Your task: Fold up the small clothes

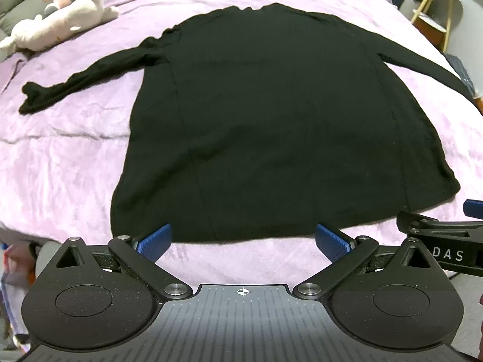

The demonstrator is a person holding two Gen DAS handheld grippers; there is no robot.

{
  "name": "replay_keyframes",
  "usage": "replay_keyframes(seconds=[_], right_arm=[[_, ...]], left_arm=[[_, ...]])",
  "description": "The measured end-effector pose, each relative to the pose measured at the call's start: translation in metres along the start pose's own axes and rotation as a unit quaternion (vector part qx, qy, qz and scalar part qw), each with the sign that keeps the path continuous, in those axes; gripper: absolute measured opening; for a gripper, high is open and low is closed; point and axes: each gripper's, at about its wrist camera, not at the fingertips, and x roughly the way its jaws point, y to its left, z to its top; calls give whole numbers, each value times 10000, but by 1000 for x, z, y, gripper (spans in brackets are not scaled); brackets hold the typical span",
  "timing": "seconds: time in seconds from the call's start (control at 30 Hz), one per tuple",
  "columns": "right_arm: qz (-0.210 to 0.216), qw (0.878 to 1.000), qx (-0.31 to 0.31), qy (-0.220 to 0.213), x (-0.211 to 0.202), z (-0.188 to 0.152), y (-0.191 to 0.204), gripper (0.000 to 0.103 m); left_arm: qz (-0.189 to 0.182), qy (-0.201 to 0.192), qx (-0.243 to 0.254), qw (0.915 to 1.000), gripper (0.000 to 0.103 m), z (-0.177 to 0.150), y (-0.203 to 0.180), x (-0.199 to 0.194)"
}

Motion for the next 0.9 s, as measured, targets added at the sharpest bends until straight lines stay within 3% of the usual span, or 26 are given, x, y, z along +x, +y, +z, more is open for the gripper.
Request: replay_keyframes(seconds=[0.9], right_arm=[[181,9997,168,-2,5,-4,-9,99]], left_arm=[[21,111,6,9999,103,2,0,9]])
